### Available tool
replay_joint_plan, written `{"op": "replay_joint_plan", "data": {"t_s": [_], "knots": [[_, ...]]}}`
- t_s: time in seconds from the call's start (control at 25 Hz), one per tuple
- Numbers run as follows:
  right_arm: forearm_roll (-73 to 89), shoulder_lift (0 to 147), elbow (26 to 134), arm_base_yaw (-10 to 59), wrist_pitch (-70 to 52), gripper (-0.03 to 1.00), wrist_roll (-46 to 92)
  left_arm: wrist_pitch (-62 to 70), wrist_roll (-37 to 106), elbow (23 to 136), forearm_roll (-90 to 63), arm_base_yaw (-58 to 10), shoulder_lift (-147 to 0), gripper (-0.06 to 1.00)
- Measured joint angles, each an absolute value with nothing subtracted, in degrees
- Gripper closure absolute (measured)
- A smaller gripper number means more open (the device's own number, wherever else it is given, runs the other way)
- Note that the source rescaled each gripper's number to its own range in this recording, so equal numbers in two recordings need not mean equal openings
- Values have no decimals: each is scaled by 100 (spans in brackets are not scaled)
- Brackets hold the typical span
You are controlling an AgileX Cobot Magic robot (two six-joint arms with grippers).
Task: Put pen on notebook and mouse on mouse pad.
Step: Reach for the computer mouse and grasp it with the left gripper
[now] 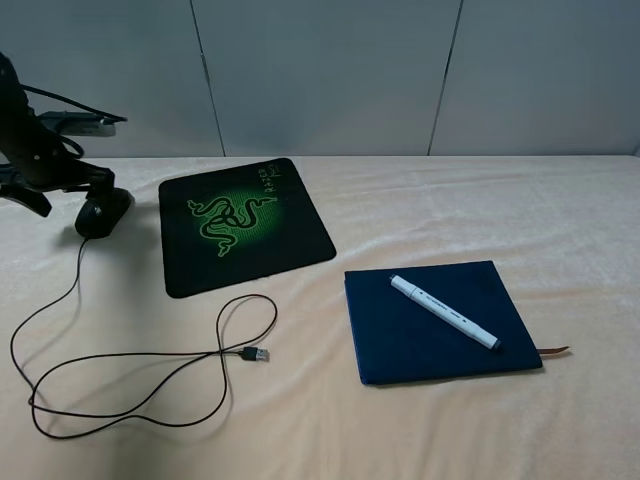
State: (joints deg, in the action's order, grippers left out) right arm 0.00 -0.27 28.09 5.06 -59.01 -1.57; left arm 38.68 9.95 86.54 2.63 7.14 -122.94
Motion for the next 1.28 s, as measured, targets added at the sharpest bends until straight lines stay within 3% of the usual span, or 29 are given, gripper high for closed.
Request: {"op": "replay_joint_plan", "data": {"t_s": [1.28], "knots": [[0, -37, 2809, 506, -5896, -3, -157, 3467, 688, 8947, 247, 576, -12855, -1]]}}
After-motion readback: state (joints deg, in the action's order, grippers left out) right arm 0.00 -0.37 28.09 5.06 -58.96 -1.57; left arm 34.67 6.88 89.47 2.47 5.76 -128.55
